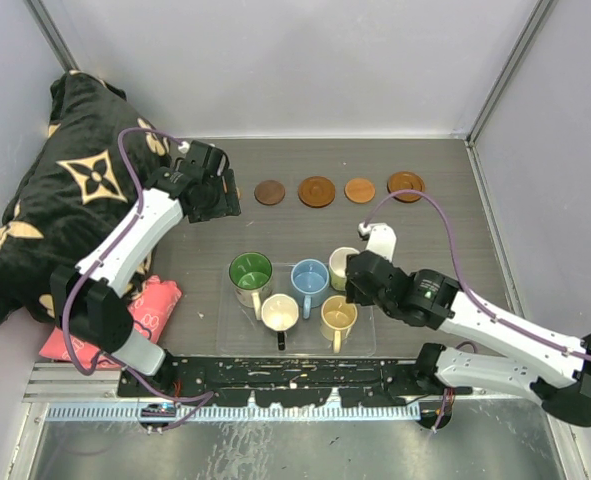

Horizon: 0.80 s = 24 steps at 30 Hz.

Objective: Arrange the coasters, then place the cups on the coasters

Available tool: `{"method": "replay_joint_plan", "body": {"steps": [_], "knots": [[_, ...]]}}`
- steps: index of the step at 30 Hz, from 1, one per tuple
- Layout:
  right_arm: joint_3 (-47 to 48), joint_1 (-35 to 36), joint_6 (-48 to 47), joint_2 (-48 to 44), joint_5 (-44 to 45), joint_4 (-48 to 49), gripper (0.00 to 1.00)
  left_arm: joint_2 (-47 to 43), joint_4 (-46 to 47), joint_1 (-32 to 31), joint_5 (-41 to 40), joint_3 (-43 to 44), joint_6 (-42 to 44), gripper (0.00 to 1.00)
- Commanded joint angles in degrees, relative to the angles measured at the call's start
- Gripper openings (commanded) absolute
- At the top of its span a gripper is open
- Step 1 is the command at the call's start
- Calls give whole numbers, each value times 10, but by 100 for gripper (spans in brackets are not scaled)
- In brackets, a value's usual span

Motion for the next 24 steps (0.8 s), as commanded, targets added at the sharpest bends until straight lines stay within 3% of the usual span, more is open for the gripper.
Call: {"method": "replay_joint_plan", "body": {"steps": [1, 11, 24], "knots": [[-1, -2, -20, 13, 44, 24, 51, -22, 14, -2, 0, 2, 1, 70], [-53, -74, -59, 16, -11, 78, 48, -21, 10, -2, 1, 8, 5, 70], [-84, -87, -83, 28, -37, 128, 49, -16, 2, -2, -2, 17, 9, 70]]}}
